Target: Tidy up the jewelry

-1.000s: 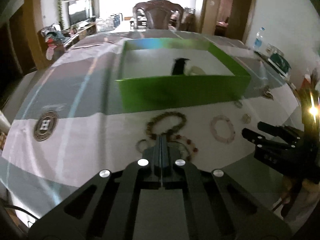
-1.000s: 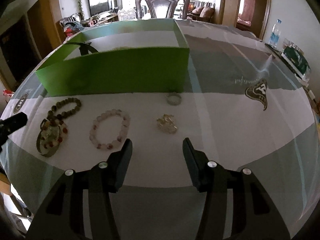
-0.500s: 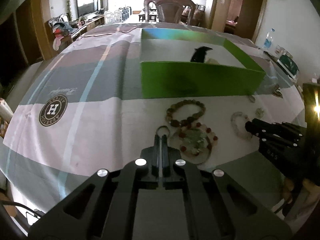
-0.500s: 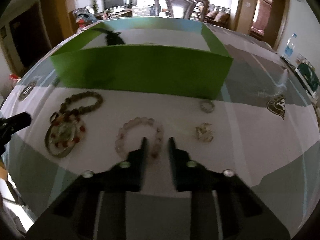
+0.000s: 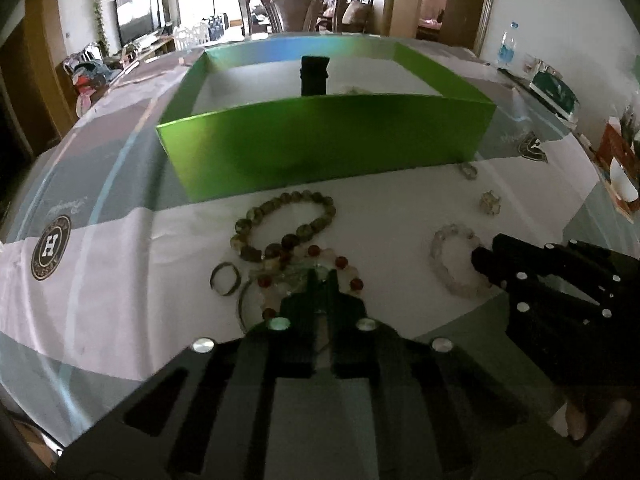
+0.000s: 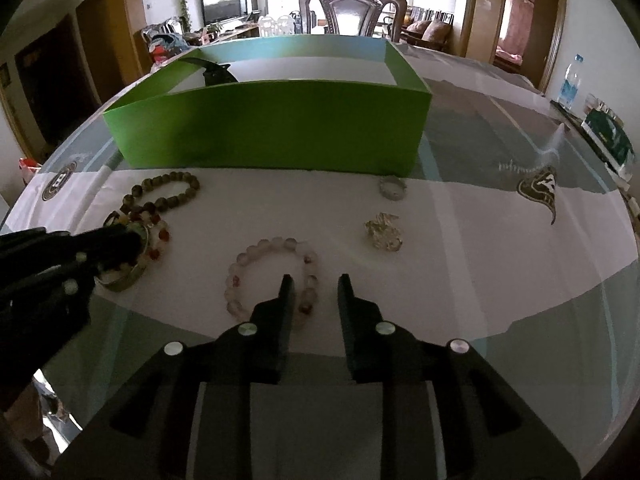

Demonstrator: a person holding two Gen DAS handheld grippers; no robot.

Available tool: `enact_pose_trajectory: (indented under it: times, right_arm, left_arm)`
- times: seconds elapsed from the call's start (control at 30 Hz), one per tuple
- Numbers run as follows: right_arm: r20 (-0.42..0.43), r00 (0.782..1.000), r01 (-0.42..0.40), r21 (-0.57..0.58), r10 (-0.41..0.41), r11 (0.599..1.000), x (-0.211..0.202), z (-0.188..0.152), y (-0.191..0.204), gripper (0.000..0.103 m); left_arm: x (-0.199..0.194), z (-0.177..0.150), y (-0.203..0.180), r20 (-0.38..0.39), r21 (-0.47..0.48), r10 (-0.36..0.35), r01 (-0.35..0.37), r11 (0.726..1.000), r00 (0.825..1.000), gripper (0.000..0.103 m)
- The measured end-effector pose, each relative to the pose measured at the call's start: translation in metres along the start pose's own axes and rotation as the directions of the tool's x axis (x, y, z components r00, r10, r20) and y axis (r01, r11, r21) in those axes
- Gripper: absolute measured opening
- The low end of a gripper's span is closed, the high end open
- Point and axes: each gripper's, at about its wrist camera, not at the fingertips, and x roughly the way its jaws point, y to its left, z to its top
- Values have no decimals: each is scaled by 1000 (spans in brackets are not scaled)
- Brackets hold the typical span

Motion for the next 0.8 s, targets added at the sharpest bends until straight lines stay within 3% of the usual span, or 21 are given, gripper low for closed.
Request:
enact_pose_trajectory:
  times: [0.3,0.33,0.37,0.6,0.8]
  right_arm:
    - [-3,1000,5,1,-5,1000,0,-2,1,23]
    - [-4,1000,0,-4,0,1000,-1,-2,1,20]
    - [-6,1000,-7,-6,7,1000,-1,-3,2,9]
    - [-4,1000,-21,46,22,999,-10,-10,-14,8]
    - [-8,1000,1,77,0,997,-9,-13,-25,8]
  left_arm:
    - [-49,6,28,113,-56,27,-21,998,993,0]
    - [-55,6,35,122,-71,33,-24,997,992,0]
    - [-58,5,40,125,-84,39,-28,996,991,0]
    - [-59,-5,72,96,-149,71,-56,987,993,0]
    - [-42,-12,60,57,-125,41,-33,992,998,0]
